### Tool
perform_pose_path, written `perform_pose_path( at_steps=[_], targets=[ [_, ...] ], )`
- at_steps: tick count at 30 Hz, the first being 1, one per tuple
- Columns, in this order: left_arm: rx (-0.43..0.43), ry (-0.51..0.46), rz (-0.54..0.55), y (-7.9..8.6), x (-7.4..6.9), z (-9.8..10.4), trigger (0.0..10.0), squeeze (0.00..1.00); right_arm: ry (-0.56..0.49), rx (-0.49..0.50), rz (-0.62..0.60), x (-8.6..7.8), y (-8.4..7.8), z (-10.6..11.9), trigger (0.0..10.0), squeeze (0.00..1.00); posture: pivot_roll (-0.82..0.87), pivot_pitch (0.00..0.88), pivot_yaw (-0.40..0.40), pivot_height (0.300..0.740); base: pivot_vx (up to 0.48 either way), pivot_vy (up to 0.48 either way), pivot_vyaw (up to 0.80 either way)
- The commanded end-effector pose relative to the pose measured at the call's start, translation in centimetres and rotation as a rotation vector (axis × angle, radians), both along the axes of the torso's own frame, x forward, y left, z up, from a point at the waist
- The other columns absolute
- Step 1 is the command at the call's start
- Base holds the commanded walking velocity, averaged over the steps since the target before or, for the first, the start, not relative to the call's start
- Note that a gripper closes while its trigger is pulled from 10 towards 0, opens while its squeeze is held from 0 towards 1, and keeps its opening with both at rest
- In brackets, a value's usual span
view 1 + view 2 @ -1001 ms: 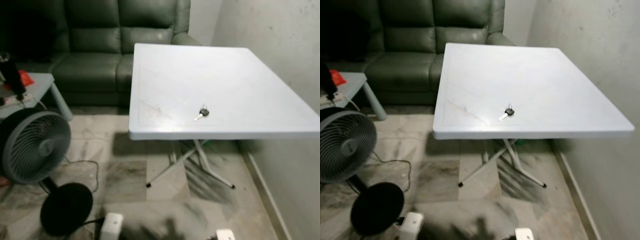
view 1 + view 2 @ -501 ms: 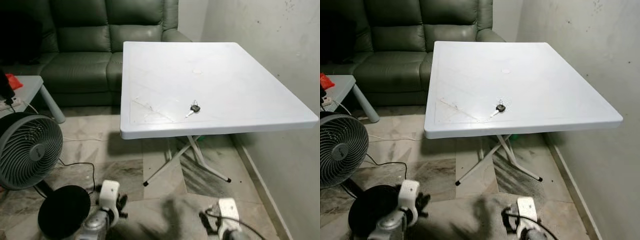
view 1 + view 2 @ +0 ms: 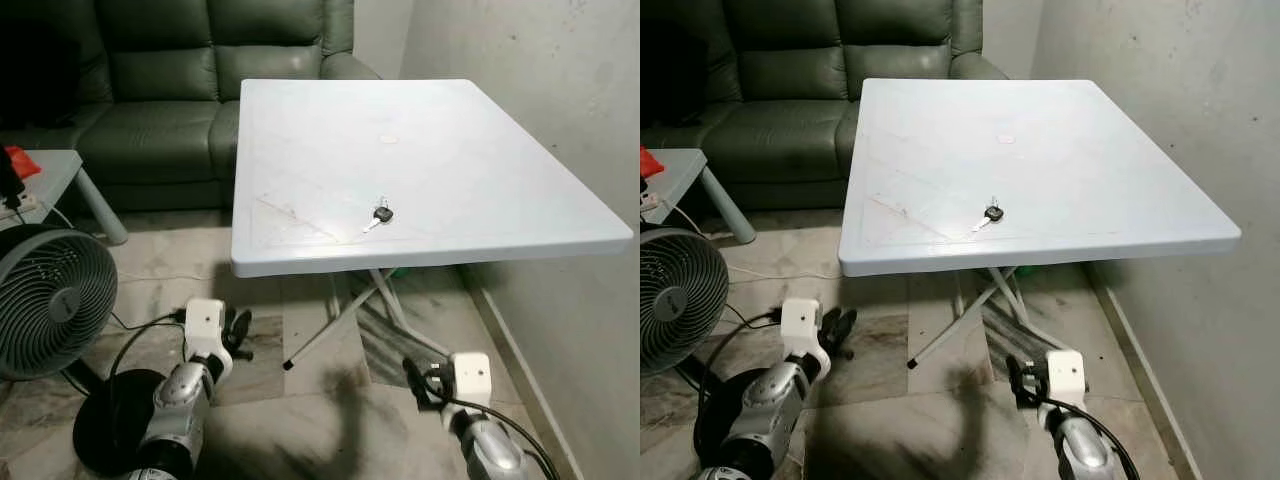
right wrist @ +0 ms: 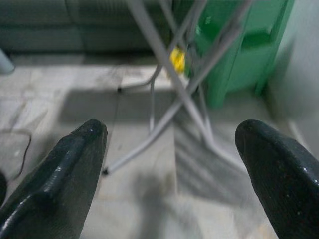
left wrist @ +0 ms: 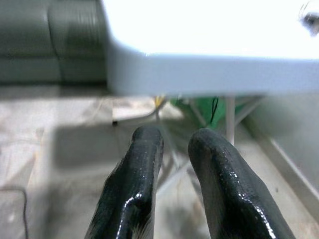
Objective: Hang keys on a hook
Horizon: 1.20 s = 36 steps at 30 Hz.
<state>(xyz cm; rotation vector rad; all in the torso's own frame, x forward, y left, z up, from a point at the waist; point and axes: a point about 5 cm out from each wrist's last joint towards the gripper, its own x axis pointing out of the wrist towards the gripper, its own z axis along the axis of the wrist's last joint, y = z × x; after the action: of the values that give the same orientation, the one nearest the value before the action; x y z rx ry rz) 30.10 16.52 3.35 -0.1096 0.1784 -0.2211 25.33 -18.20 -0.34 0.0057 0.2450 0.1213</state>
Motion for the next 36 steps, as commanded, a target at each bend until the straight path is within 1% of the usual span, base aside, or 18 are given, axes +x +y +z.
perform_pose_path(
  at_steps=[1,2,3,4,5,6,8,9,10,12,13,14,16,17,20,24,28,36],
  targets=[
    [0.003,-0.037,-0.001,0.0,0.2,0.8,10.0,0.0,-0.045,0.017,-0.007,0.7,0.3,1.1,10.0,1.0,-0.09,0.0,-0.016,0.74,0.0,0.0,0.0],
    [0.002,-0.073,0.0,0.0,0.6,1.7,10.0,0.0,-0.096,0.023,0.014,1.3,0.6,2.2,10.0,0.03,-0.09,0.0,-0.016,0.74,0.0,0.0,0.0],
    [0.002,-0.073,0.0,0.0,0.6,1.7,10.0,0.0,-0.096,0.023,0.014,1.3,0.6,2.2,10.0,0.03,-0.09,0.0,-0.016,0.74,0.0,0.0,0.0],
    [-0.003,-0.105,0.0,0.0,0.8,2.5,10.0,0.0,-0.139,0.015,0.028,1.7,0.8,3.2,10.0,0.0,-0.08,0.0,-0.014,0.74,0.0,0.0,0.0],
    [-0.003,-0.14,0.0,0.0,1.0,3.3,10.0,0.0,-0.172,-0.002,0.034,2.0,1.0,4.0,10.0,0.0,-0.08,0.0,-0.015,0.74,0.0,0.0,0.0],
    [-0.003,-0.14,0.0,0.0,1.0,3.3,10.0,0.0,-0.172,-0.002,0.034,2.0,1.0,4.0,10.0,0.0,-0.08,0.0,-0.015,0.74,0.0,0.0,0.0],
    [-0.001,-0.206,-0.003,0.0,1.3,4.9,10.0,0.0,-0.242,-0.005,0.059,2.4,1.4,5.8,10.0,0.0,-0.08,0.0,-0.016,0.74,0.0,0.0,0.0],
    [-0.001,-0.206,-0.003,0.0,1.3,4.9,10.0,0.0,-0.242,-0.005,0.059,2.4,1.4,5.8,10.0,0.0,-0.08,0.0,-0.016,0.74,0.0,0.0,0.0],
    [-0.01,-0.224,-0.012,-0.1,1.4,5.5,10.0,0.0,-0.278,-0.002,0.076,2.4,1.6,6.7,10.0,0.0,-0.08,0.0,-0.016,0.74,0.0,0.0,0.0],
    [-0.052,-0.245,-0.039,-0.2,1.2,6.6,10.0,0.0,-0.327,0.004,0.11,2.3,2.0,8.2,10.0,0.0,-0.08,0.0,-0.018,0.74,0.0,0.0,0.0],
    [-0.06,-0.268,-0.06,-0.4,1.0,7.2,10.0,0.0,-0.354,0.011,0.137,2.2,2.3,8.9,10.0,0.0,-0.08,0.0,-0.018,0.74,0.0,0.0,0.0],
    [-0.06,-0.268,-0.06,-0.4,1.0,7.2,10.0,0.0,-0.354,0.011,0.137,2.2,2.3,8.9,10.0,0.0,-0.08,0.0,-0.018,0.74,0.0,0.0,0.0],
    [-0.086,-0.299,-0.085,-0.7,0.8,8.4,10.0,0.0,-0.403,0.023,0.187,2.0,2.8,10.4,10.0,0.0,-0.08,0.0,-0.021,0.74,0.0,0.0,0.0],
    [-0.086,-0.299,-0.085,-0.7,0.8,8.4,10.0,0.0,-0.403,0.023,0.187,2.0,2.8,10.4,10.0,0.0,-0.08,0.0,-0.021,0.74,0.0,0.0,0.0],
    [-0.091,-0.327,-0.096,-0.8,0.6,9.8,10.0,0.0,-0.437,0.022,0.222,2.0,3.2,11.8,10.0,0.0,-0.08,0.0,-0.022,0.74,0.0,0.0,0.0],
    [-0.077,-0.321,-0.08,-0.6,0.4,9.8,10.0,0.0,-0.43,0.002,0.23,2.0,3.2,11.9,10.0,0.0,-0.08,0.0,-0.023,0.74,0.0,0.0,0.0],
    [-0.041,-0.27,0.01,-0.1,-0.3,9.3,10.0,0.0,-0.39,-0.002,0.23,1.7,3.0,12.1,10.0,0.0,-0.08,0.0,-0.026,0.74,0.0,0.0,0.0],
    [-0.044,-0.221,0.09,-0.1,-1.0,8.6,10.0,0.0,-0.363,-0.024,0.234,1.6,2.7,12.0,10.0,0.0,-0.07,0.0,-0.036,0.74,0.0,0.0,0.0]
  ],
)
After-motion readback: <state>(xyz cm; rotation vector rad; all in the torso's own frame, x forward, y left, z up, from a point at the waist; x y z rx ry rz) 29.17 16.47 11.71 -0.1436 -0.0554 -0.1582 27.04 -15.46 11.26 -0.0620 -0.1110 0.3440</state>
